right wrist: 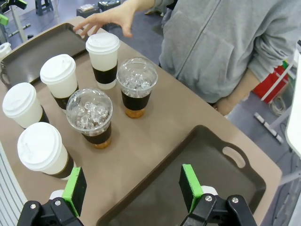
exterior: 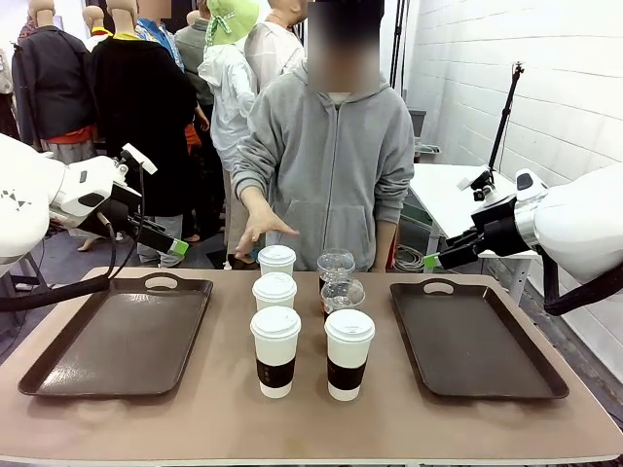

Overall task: Distribute the coffee onto the tray.
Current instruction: Pick up one iced Americano and place it on the right Handle tray.

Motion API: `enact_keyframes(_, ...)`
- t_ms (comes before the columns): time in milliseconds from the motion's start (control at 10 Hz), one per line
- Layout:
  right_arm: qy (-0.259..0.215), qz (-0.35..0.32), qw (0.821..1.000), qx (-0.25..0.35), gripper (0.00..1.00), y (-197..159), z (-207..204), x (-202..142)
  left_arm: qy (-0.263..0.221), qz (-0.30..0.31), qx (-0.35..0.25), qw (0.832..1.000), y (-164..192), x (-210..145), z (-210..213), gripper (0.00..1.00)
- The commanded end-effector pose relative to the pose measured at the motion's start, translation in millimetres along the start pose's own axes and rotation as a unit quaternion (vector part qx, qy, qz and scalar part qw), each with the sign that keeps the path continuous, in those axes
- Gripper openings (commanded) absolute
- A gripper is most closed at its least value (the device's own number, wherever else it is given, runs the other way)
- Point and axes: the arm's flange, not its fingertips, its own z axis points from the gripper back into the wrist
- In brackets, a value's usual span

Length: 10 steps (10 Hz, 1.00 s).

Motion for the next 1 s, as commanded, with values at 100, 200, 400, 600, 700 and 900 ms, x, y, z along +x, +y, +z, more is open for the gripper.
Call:
enact_keyframes(100,0.000,-0.001,1.000,0.003,1.00,-0.4,-0.7,-0.9,0.000,0.001,-0.001,1.000,1.2,-1.1,-0.3,1.00)
enact_keyframes(200,0.000,-0.001,1.000,0.003,1.00,-0.4,-0.7,-0.9,0.000,0.001,-0.001,1.000,1.2,-1.1,-0.3,1.00)
enact_keyframes(400,0.000,-0.001,1.000,0.003,1.00,-0.4,-0.7,-0.9,0.000,0.001,-0.001,1.000,1.2,-1.1,-0.3,1.00)
enact_keyframes(600,0.000,-0.001,1.000,0.003,1.00,-0.4,-0.7,-0.9,0.000,0.001,-0.001,1.000,1.2,-1.1,-0.3,1.00)
enact_keyframes(700,0.000,-0.001,1.000,0.003,1.00,-0.4,-0.7,-0.9,0.000,0.001,-0.001,1.000,1.2,-1.1,-0.3,1.00)
enact_keyframes(900,0.000,0.000,1.000,0.000,1.00,0.0,0.0,0.0,0.000,0.001,-0.001,1.000,1.2,-1.1,-0.3,1.00)
